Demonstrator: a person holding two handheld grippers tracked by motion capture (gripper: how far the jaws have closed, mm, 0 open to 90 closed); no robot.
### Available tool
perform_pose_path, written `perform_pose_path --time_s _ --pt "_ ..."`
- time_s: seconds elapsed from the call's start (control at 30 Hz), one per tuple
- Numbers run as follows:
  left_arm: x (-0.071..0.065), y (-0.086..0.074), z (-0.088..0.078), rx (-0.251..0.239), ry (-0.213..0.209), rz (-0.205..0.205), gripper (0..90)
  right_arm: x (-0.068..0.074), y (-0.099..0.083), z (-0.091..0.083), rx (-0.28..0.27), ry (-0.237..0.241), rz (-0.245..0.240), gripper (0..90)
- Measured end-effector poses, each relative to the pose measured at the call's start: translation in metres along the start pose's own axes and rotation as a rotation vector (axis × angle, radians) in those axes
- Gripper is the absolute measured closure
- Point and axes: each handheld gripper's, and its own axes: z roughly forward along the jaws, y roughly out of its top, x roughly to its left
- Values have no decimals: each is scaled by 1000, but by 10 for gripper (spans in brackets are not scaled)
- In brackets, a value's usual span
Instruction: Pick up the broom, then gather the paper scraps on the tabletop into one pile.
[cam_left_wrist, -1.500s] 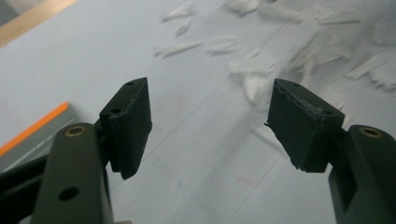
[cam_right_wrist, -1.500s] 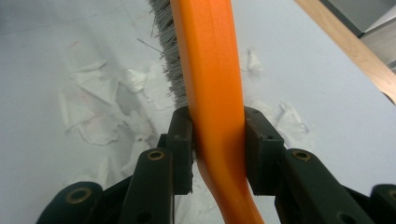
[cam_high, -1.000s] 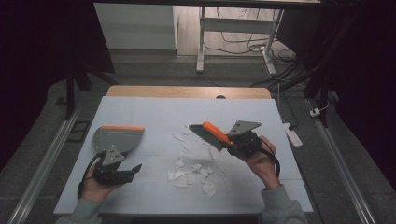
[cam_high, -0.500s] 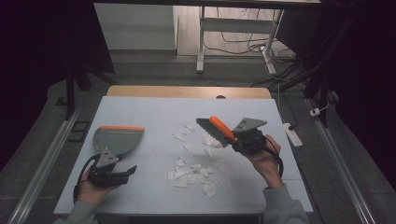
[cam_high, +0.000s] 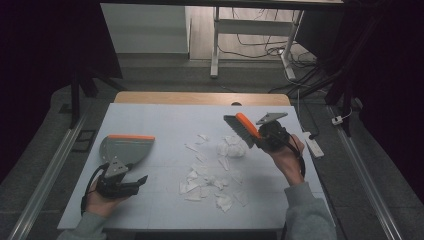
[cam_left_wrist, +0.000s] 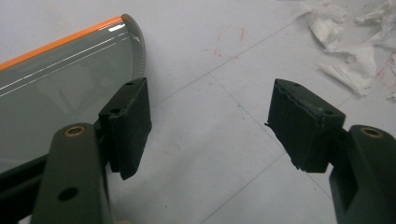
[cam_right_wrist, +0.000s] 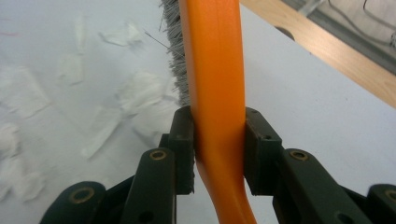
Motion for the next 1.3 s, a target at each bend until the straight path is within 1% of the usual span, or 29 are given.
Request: perform_pose_path --time_s 0.07,0.1,0.13,0.17,0.2,0.23,0.33,0.47,0.63,0.7,0.8,0.9,0.97,1.0,1.17,1.2,1.23,1.3 --pt "0 -1 1 1 -2 -6 310 -5 7 11 47 -12 -2 683" --pt "0 -1 2 1 -2 -6 310 -8 11 16 71 -20 -16 683" --pt "0 -1 2 -1 -3 -5 310 -10 15 22 88 -22 -20 683" --pt "0 -1 2 0 -5 -3 309 -13 19 27 102 -23 -12 683" --pt "0 -1 2 -1 -5 -1 309 -17 23 31 114 -27 -15 683" --pt "0 -2 2 -2 -7 -2 309 -19 27 35 131 -27 -3 683" --pt "1 -2 1 -11 -5 -6 309 -25 37 48 173 -48 -5 684" --pt "2 -3 0 -19 -7 -9 307 -29 43 64 248 -66 -20 683" --pt "2 -3 1 -18 -8 -10 307 -32 44 77 308 -90 -39 684" --pt "1 -4 1 -16 -10 -9 307 -31 43 82 337 -105 -61 684" --pt "1 -4 2 -16 -9 -7 308 -29 42 88 376 -113 -93 684" --pt "2 -4 1 -16 -6 -13 308 -26 42 93 396 -112 -115 684" --pt "3 -5 1 -17 -9 -19 307 -23 43 96 401 -100 -137 685" --pt "3 -5 1 -16 -9 -20 307 -21 44 97 404 -84 -137 686" --pt "4 -5 0 -23 -9 -26 306 -8 50 100 456 -64 -232 694" --pt "4 -5 0 -23 -9 -25 307 -4 51 100 456 -57 -236 695" --pt "4 -5 0 -23 -11 -25 307 -3 51 99 461 -50 -256 696" --pt "3 -5 0 -20 -9 -21 306 1 51 98 463 -35 -264 697"
